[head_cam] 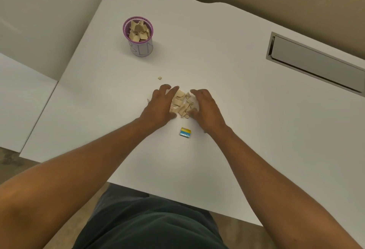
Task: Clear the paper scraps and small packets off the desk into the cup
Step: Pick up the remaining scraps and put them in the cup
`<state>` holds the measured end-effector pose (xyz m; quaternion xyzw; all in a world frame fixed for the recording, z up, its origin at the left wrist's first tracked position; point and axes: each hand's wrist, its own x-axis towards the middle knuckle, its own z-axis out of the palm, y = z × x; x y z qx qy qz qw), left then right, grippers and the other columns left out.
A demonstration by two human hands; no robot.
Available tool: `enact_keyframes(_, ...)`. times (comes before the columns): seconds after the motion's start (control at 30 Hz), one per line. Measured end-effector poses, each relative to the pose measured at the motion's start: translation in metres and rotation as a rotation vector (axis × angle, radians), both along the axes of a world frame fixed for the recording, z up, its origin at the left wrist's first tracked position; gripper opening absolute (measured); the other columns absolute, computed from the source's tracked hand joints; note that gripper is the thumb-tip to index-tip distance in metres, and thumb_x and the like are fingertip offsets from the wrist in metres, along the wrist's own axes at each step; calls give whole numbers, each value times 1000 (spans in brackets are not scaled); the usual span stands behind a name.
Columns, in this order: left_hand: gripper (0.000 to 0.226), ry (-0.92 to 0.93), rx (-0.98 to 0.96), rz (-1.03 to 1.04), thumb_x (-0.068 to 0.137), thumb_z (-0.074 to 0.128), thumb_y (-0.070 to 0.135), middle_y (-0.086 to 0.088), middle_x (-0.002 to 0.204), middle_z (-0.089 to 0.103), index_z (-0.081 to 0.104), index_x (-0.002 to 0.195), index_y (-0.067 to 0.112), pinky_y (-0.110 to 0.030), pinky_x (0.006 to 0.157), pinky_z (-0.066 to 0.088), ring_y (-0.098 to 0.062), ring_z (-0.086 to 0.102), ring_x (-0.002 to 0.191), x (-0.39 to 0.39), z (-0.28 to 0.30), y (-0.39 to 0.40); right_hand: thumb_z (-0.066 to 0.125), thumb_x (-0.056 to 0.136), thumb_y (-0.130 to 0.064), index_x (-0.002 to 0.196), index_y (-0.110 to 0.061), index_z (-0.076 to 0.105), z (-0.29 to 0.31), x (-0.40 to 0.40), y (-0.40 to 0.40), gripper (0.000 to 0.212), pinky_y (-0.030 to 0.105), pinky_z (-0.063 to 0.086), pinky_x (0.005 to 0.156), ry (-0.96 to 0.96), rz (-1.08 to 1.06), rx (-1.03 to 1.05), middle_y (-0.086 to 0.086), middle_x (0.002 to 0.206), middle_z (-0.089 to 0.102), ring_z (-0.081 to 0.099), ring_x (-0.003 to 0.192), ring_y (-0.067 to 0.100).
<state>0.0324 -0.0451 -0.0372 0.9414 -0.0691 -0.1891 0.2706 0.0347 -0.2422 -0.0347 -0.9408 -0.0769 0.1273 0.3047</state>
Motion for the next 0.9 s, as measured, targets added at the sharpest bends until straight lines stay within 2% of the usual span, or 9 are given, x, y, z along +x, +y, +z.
enact_keyframes(0.1,109,-109,125,-71,67,91,41,-8,159,30,31,157,26,-49,92,55,-39,37,131,3,1,13,79,80,-23,148,-21,39,6,-1,-7,79,37,46,103,9,81,-98,2,148,38,41,129,25)
enact_keyframes(0.17,114,-124,226,-99,62,88,57,-8,163,27,31,156,29,-50,89,55,-41,38,130,3,-1,16,80,78,-36,154,-25,28,5,-2,0,93,38,44,99,57,164,-188,2,158,27,35,133,29)
enact_keyframes(0.23,107,-116,267,-146,69,82,61,-10,164,27,31,157,30,-51,89,53,-42,39,128,1,-5,11,77,80,-42,156,-27,24,0,-3,14,94,40,48,94,66,214,-294,3,162,22,36,128,32)
enact_keyframes(0.37,76,-124,233,-189,89,73,37,-14,152,45,40,153,15,-47,88,51,-41,47,120,-2,-10,-6,68,90,-23,145,-27,44,-16,-10,35,61,39,53,80,27,137,-344,2,155,36,42,118,30)
enact_keyframes(0.53,25,-152,151,-142,97,61,19,-12,128,61,68,119,12,-45,85,55,-35,55,102,-1,-13,-13,55,92,-4,114,-12,63,-16,-17,43,25,33,48,76,-30,16,-304,7,118,58,52,105,28)
enact_keyframes(0.63,21,-119,116,-147,95,59,12,-10,121,67,74,109,10,-45,86,53,-33,57,101,1,-11,-12,51,88,-3,100,-10,63,-15,-15,43,19,25,35,62,-12,17,-338,8,100,59,56,95,25)
enact_keyframes(0.7,20,-104,62,-108,95,59,11,-9,119,70,77,104,7,-46,88,51,-33,58,104,2,-11,-10,52,85,0,91,-8,68,-14,-11,41,19,28,32,62,-18,31,-352,9,92,61,57,89,27)
enact_keyframes(0.8,19,-81,-90,34,88,67,9,-5,121,74,80,101,5,-43,92,52,-30,65,107,2,-11,-3,56,83,-2,85,-9,75,-11,-8,37,21,33,46,66,-6,-121,-179,6,85,70,64,83,27)
enact_keyframes(0.9,21,-59,-223,220,82,73,8,-1,116,77,81,101,9,-30,89,55,-22,72,103,8,-5,9,65,81,-8,93,-14,81,0,-6,33,21,28,55,78,67,-384,97,1,93,79,70,88,17)
